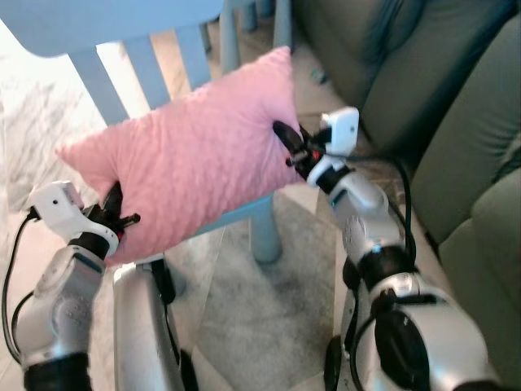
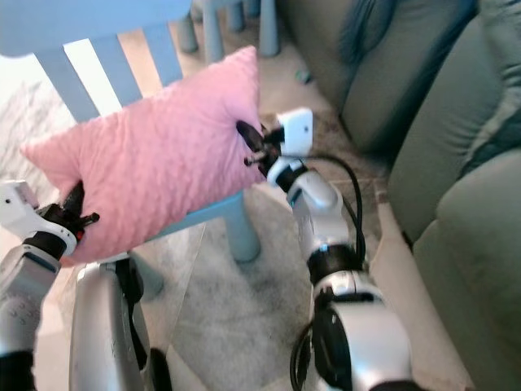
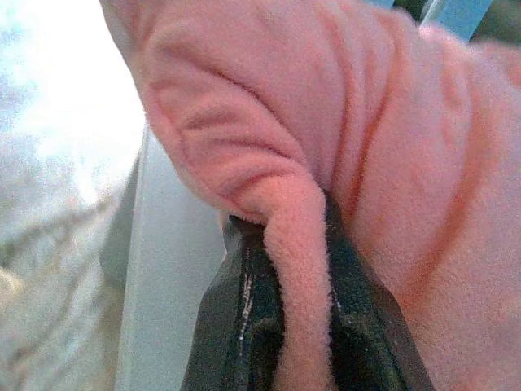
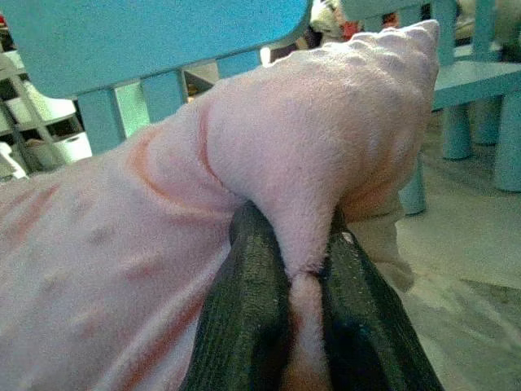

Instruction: Move the pillow to the sofa

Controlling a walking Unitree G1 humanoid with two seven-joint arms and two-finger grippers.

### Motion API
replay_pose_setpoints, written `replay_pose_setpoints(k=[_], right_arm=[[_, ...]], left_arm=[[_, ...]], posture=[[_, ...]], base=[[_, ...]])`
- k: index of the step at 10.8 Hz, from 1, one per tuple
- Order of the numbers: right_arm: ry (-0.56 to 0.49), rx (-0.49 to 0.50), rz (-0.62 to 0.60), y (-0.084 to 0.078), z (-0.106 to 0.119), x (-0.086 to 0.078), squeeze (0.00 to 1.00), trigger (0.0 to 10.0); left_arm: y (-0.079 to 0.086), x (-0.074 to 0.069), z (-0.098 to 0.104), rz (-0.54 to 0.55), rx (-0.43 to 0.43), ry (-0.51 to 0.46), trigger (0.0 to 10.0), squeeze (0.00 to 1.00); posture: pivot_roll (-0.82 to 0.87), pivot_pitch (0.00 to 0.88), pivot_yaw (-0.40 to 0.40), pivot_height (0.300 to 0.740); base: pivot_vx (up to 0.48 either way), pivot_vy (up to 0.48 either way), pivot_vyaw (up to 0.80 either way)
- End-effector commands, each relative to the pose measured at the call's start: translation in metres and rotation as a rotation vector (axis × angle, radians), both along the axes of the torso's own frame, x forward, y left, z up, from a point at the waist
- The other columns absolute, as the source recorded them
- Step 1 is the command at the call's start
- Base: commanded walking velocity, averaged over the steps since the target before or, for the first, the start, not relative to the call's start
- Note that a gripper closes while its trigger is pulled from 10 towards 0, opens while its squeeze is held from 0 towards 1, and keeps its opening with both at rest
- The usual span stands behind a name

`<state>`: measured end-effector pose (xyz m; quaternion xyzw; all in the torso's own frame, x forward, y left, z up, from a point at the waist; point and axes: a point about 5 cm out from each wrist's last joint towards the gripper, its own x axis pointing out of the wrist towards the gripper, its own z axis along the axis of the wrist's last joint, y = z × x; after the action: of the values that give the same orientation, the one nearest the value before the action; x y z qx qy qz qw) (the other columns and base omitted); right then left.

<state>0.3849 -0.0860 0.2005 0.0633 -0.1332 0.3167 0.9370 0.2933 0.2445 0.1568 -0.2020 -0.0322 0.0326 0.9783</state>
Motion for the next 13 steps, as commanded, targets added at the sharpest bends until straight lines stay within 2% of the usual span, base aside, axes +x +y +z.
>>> replay_pose_setpoints(k=[1,3,4,5,6,7,8,9,10,13], right_arm=[[-0.071,-0.006,0.006,0.005,0.012,-0.002,0.0,0.0],[-0.089,-0.007,-0.039,0.0,0.013,-0.008,0.0,0.0],[-0.108,-0.02,-0.079,-0.006,0.01,-0.014,0.0,0.0],[-0.114,-0.044,-0.125,-0.014,0.003,-0.02,0.0,0.0],[-0.056,-0.072,-0.193,-0.025,-0.014,-0.027,0.0,0.0],[-0.037,-0.117,-0.277,-0.038,-0.029,-0.038,0.0,0.0],[-0.008,-0.118,-0.313,-0.043,-0.036,-0.044,0.0,0.0],[0.028,-0.134,-0.362,-0.048,-0.05,-0.058,0.0,0.0],[0.048,-0.135,-0.38,-0.047,-0.055,-0.064,0.0,0.0],[0.057,-0.122,-0.38,-0.042,-0.052,-0.064,0.0,0.0]], left_arm=[[0.004,-0.007,0.011,0.056,0.086,-0.072,0.0,0.0],[-0.001,-0.019,0.024,0.147,0.218,-0.165,0.0,0.0],[-0.007,-0.032,0.026,0.173,0.288,-0.193,0.0,0.0],[-0.014,-0.04,0.018,0.168,0.308,-0.183,0.0,0.0],[-0.024,-0.048,0.003,0.134,0.346,-0.152,0.0,0.0],[-0.029,-0.054,-0.014,0.137,0.341,-0.111,0.0,0.0],[-0.03,-0.055,-0.019,0.142,0.327,-0.089,0.0,0.0],[-0.034,-0.056,-0.024,0.138,0.325,-0.084,0.0,0.0],[-0.036,-0.055,-0.026,0.126,0.328,-0.085,0.0,0.0],[-0.037,-0.053,-0.025,0.122,0.327,-0.101,0.0,0.0]], posture=[[-0.13,0.059,0.045,0.316],[-0.14,0.033,0.045,0.316],[-0.14,0.026,0.048,0.316],[-0.14,0.015,0.058,0.316],[-0.15,0.007,0.065,0.316],[-0.17,0.0,0.072,0.316],[-0.17,0.0,0.074,0.316],[-0.18,0.0,0.08,0.316],[-0.18,0.0,0.082,0.316],[-0.18,0.0,0.083,0.316]], base=[[0.0,0.0,0.0],[0.0,0.0,0.0],[0.0,0.0,0.0],[0.0,0.0,0.0],[0.0,0.0,0.0],[0.0,0.0,0.0],[0.0,0.0,0.0],[0.0,0.0,0.0],[0.0,0.0,0.0],[0.0,0.0,0.0]])
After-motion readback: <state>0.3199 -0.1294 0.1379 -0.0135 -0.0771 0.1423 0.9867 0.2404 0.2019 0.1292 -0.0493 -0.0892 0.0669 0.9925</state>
